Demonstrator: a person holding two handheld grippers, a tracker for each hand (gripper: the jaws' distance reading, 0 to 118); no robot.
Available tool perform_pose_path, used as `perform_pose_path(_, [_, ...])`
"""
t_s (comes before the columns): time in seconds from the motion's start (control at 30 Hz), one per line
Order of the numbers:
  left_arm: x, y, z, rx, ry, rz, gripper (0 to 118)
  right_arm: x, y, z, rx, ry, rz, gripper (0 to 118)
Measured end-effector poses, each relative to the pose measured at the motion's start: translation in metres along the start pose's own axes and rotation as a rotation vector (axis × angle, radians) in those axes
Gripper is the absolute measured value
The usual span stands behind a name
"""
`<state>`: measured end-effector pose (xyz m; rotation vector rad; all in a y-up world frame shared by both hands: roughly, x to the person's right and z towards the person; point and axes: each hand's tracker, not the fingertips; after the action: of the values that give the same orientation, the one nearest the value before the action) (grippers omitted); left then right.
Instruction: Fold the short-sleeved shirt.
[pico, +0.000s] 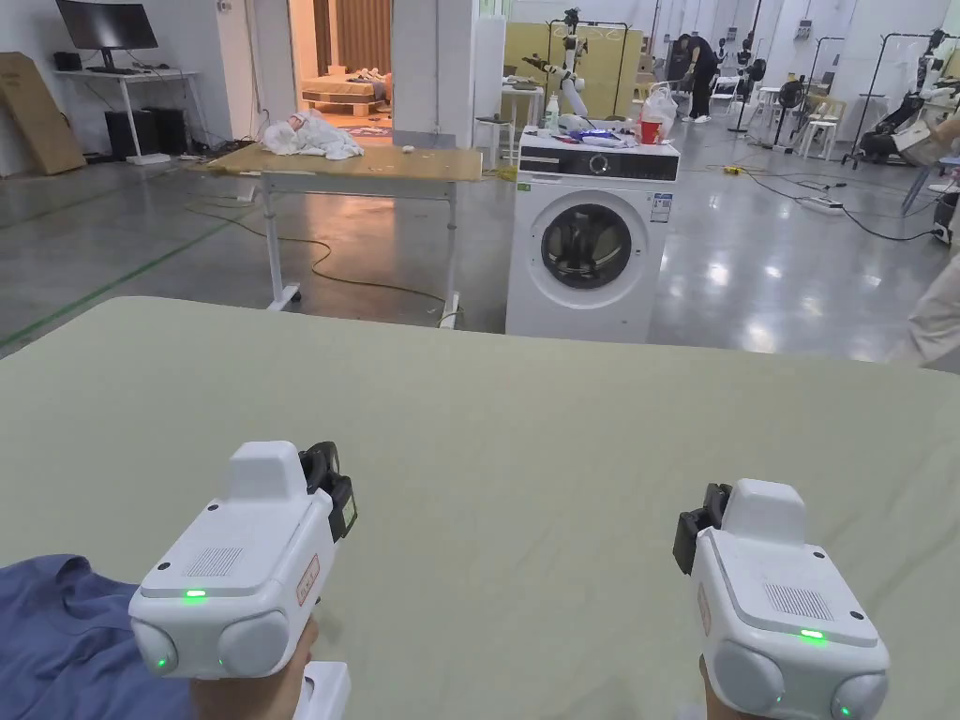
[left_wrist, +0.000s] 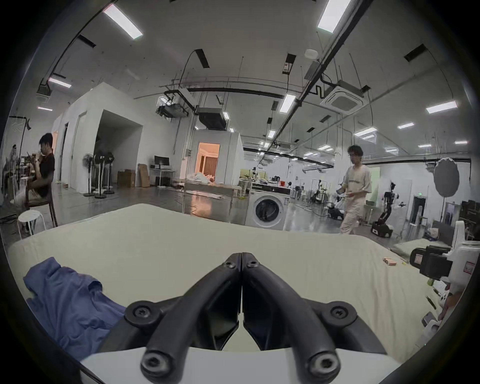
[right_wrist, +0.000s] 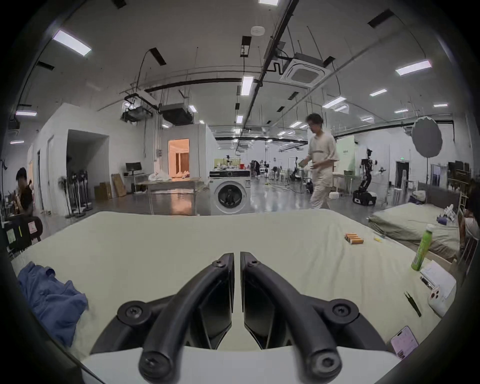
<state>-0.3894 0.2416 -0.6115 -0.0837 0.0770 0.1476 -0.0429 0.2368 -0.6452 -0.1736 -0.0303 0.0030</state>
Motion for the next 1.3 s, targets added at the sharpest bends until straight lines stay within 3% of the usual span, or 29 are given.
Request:
perform_pose_path(0.2, [-0.003,0.005,0.002,-0.004,0.006,-0.053,0,-0.006,0.0,0.001,0.007,0.017,0.026,4])
perform_pose_path(0.37, [-0.025,0.008,0.009,-0.109,0.046,-0.111,0,-0.013,-0.005,0.001,-0.002,0.047,0.072,4])
perform_pose_path(0.8, [-0.195,-0.015,0.041,-0.534,0.228,-0.02,1,-0.033,-0.032,-0.004,-0.068,0.113,0.106,4])
perform_pose_path(0.87, [-0.22,-0.023,0.041,-0.638,0.243,0.015,6,-0.036,-0.035,-0.005,-0.078,0.122,0.122,4])
perform_pose_path(0.9, [-0.221,-0.025,0.046,-0.669,0.253,0.02,18,-0.037,-0.036,-0.005,-0.081,0.127,0.124,4])
perform_pose_path(1.0, [-0.24,-0.044,0.044,-0.793,0.27,0.066,66,-0.04,-0.04,-0.007,-0.091,0.137,0.131,4])
perform_pose_path(1.03, [-0.241,-0.05,0.045,-0.821,0.264,0.079,72,-0.041,-0.041,-0.007,-0.093,0.14,0.136,4])
perform_pose_path(1.23, [-0.233,-0.079,0.042,-0.899,0.24,0.016,75,-0.043,-0.046,-0.008,-0.117,0.149,0.169,4])
perform_pose_path(1.3, [-0.227,-0.079,0.041,-0.888,0.243,-0.048,68,-0.043,-0.047,-0.008,-0.123,0.149,0.178,4])
